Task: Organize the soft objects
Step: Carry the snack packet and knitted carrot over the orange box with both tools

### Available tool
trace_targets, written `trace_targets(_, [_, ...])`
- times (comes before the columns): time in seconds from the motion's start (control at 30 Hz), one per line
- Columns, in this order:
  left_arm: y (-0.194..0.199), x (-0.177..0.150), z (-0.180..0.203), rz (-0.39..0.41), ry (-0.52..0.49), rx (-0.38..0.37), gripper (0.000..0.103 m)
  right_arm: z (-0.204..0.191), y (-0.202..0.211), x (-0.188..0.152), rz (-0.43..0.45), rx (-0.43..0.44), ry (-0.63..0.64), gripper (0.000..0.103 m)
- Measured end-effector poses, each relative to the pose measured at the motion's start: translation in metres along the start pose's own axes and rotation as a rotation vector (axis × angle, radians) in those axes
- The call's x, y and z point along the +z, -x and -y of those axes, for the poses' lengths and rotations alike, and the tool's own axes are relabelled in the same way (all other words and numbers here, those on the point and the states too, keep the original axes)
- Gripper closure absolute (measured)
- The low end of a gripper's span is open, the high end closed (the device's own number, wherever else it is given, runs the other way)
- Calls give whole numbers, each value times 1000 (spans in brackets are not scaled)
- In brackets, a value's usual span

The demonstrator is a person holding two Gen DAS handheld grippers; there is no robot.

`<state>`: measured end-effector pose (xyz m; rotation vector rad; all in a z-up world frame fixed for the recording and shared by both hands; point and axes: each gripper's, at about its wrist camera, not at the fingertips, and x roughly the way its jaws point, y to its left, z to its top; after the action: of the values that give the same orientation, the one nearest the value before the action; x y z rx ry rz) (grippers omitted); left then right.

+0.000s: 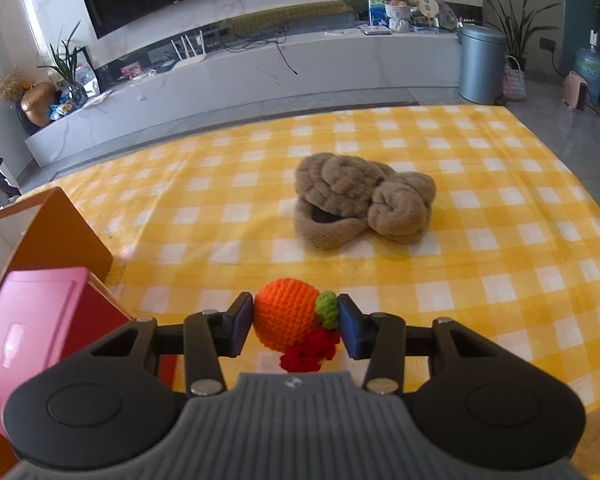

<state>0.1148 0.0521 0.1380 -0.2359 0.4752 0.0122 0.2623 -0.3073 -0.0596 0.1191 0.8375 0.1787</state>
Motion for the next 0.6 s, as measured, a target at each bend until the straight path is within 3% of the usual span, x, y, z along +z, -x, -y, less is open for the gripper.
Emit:
trace_targets(0.17, [0, 8, -37, 56, 90, -44, 41, -16, 18, 8, 76, 78, -14, 58])
trace_targets(0.23, [-6, 0, -51, 36, 81, -77, 41, -26, 27, 12, 120, 119, -13, 58])
trace_targets(0.3, [-13, -18, -71, 23, 145, -88, 41, -38, 32, 14, 153, 161, -3, 58])
trace_targets(0.53, [-52, -57, -123, -162, 198, -65, 42, -84, 42, 13, 251, 315, 58, 58])
trace_targets(0.6, [-59, -61, -128, -207, 170, -78, 42, -96, 39, 13, 263, 351, 53, 58])
